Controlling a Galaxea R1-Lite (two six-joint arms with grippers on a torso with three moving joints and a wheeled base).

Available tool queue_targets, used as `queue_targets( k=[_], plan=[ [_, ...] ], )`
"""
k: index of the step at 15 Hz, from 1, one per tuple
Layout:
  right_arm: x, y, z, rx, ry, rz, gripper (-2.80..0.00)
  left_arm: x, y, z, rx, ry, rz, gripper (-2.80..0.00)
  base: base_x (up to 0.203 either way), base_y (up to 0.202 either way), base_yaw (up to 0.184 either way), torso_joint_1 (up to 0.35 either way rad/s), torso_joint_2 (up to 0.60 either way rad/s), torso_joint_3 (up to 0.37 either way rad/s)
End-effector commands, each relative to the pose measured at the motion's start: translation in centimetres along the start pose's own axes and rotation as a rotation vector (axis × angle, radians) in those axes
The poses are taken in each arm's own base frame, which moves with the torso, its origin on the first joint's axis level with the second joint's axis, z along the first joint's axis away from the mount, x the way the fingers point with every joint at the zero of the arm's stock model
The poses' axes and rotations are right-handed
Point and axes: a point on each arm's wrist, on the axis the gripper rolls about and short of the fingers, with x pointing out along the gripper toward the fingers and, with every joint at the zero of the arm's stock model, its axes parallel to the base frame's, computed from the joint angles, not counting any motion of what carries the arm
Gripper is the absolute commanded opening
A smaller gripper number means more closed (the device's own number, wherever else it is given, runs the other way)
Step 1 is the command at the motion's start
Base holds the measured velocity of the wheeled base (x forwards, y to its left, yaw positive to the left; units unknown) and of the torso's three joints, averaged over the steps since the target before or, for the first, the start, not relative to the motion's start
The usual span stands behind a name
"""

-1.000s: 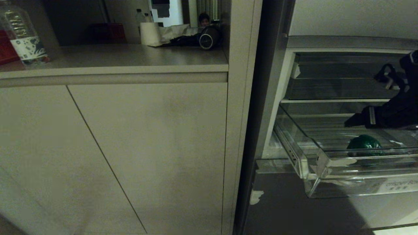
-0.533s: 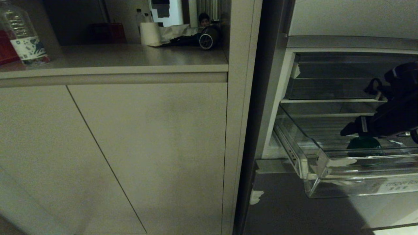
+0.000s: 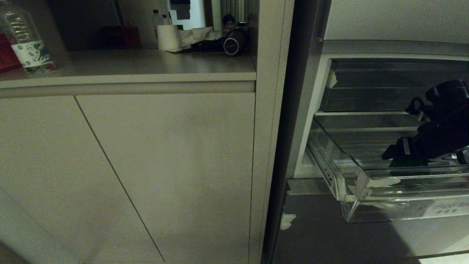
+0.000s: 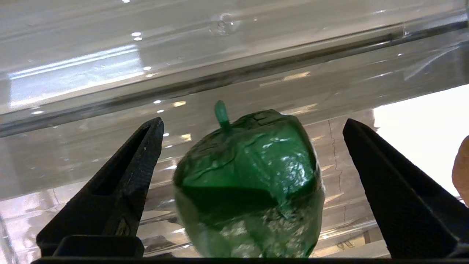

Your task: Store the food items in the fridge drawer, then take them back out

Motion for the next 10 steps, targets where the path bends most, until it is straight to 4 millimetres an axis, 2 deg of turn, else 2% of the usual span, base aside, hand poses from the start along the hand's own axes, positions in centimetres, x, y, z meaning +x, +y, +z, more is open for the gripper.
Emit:
queue_targets(
  k=[1, 10],
  plan=[
    [0.3, -0.2, -0.1, 0.005, 0.012, 0.0, 0.0, 0.0, 0.0, 0.0, 0.0, 0.0, 0.0, -2.8, 0.0, 0.0, 0.0, 0.0, 0.0, 0.0],
    [1.4, -0.4, -0.5, -0.011, 0.046, -0.001, 0.0, 0.0, 0.0, 0.0, 0.0, 0.0, 0.0, -2.8, 0.0, 0.0, 0.0, 0.0, 0.0, 0.0]
  ],
)
